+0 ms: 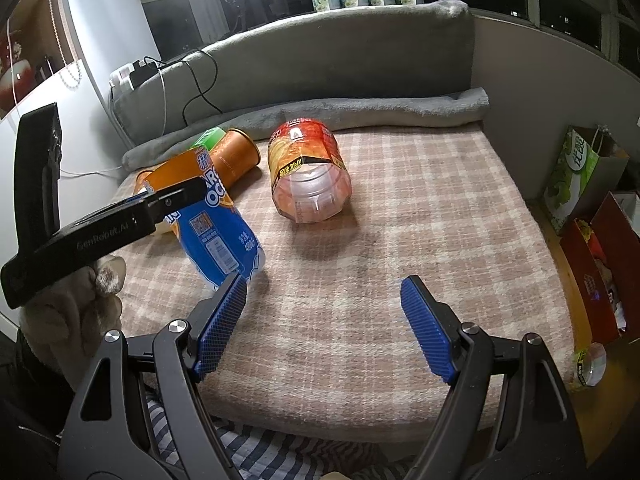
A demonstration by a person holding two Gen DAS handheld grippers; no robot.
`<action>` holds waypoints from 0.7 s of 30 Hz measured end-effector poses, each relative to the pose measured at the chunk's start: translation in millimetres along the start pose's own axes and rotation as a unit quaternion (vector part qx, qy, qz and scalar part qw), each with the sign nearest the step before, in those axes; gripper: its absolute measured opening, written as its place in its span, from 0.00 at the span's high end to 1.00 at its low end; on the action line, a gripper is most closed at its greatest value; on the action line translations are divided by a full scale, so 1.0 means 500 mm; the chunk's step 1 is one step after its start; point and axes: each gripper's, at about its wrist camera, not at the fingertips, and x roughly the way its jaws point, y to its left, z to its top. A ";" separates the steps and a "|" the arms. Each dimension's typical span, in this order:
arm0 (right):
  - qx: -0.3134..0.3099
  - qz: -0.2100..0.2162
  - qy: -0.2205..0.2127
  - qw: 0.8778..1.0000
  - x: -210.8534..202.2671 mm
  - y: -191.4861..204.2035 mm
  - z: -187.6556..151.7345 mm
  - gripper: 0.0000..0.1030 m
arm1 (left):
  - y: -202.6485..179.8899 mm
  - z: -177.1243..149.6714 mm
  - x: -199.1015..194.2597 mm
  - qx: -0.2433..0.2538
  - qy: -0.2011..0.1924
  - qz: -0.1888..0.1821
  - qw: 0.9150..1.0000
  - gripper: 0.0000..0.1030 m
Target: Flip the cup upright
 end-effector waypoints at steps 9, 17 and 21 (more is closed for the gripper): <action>0.000 -0.001 -0.004 1.000 -0.005 0.001 0.000 0.20 | -0.021 -0.012 -0.012 0.022 0.000 -0.005 1.000 0.38; 0.007 -0.004 -0.010 1.000 -0.017 -0.002 -0.002 0.20 | -0.046 -0.022 -0.015 0.045 0.004 -0.015 0.999 0.38; 0.009 -0.005 -0.013 1.000 -0.022 -0.005 -0.005 0.20 | -0.061 -0.033 -0.011 0.059 0.012 -0.021 0.998 0.38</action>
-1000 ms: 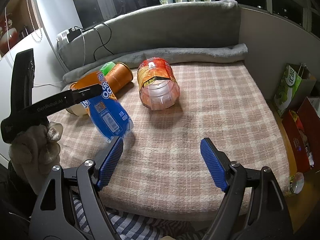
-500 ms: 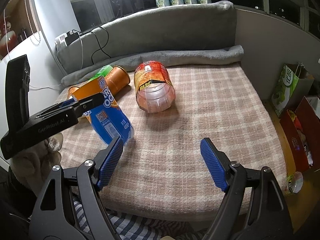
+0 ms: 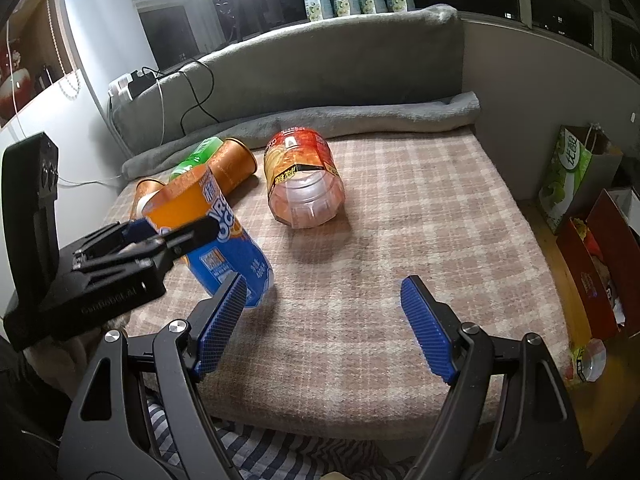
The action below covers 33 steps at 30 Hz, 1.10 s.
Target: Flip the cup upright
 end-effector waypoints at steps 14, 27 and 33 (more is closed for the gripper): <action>0.000 -0.002 -0.016 1.000 -0.010 -0.005 -0.002 0.20 | -0.026 -0.009 -0.011 0.022 0.011 -0.020 1.000 0.26; 0.001 -0.027 -0.060 0.998 -0.028 -0.002 0.011 0.15 | -0.004 -0.029 -0.052 0.008 0.004 -0.014 1.000 0.25; -0.002 -0.055 -0.097 0.994 -0.040 0.009 0.025 0.15 | 0.025 -0.033 -0.095 -0.004 -0.019 0.005 1.000 0.25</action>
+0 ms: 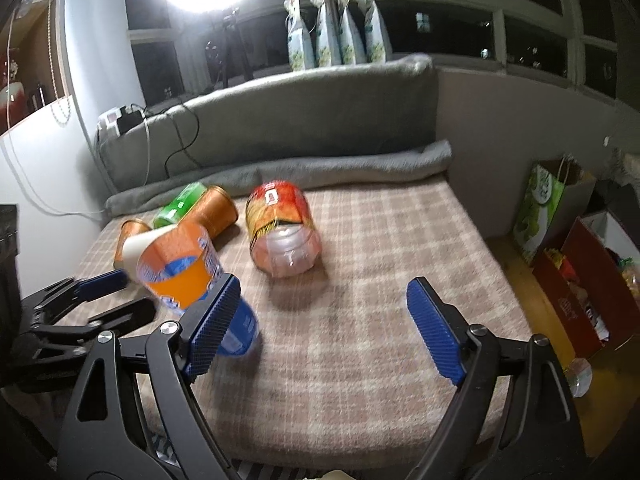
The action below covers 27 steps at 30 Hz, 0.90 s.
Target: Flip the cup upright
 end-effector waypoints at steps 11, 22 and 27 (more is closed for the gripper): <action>-0.024 -0.041 -0.081 0.996 -0.032 0.037 0.032 0.02 | 0.062 0.019 -0.100 -0.024 -0.101 0.076 0.992 0.23; -0.011 -0.053 -0.141 0.989 -0.067 0.050 0.063 0.00 | 0.080 0.036 -0.201 -0.009 -0.210 0.154 0.965 0.21; -0.006 -0.060 -0.158 0.986 -0.079 0.054 0.067 0.00 | 0.087 0.038 -0.204 -0.013 -0.209 0.158 0.965 0.21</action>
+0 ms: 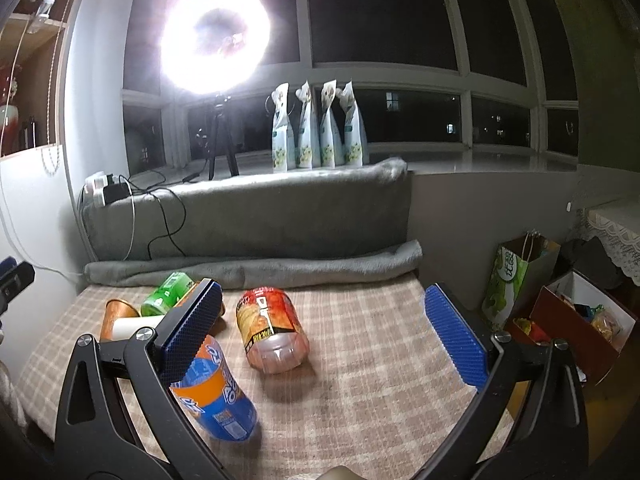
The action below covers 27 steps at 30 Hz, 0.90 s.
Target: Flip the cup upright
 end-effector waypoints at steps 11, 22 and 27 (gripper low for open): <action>0.001 -0.010 -0.016 1.000 -0.010 0.002 0.008 0.00 | 0.000 -0.002 0.002 -0.002 0.006 0.001 1.000 0.21; -0.003 -0.008 -0.012 1.000 -0.005 0.005 0.008 0.00 | -0.002 -0.005 0.001 -0.003 0.008 0.000 1.000 0.21; -0.003 -0.008 -0.012 1.000 -0.005 0.006 0.008 0.00 | -0.003 -0.006 0.001 -0.002 0.008 0.000 1.000 0.21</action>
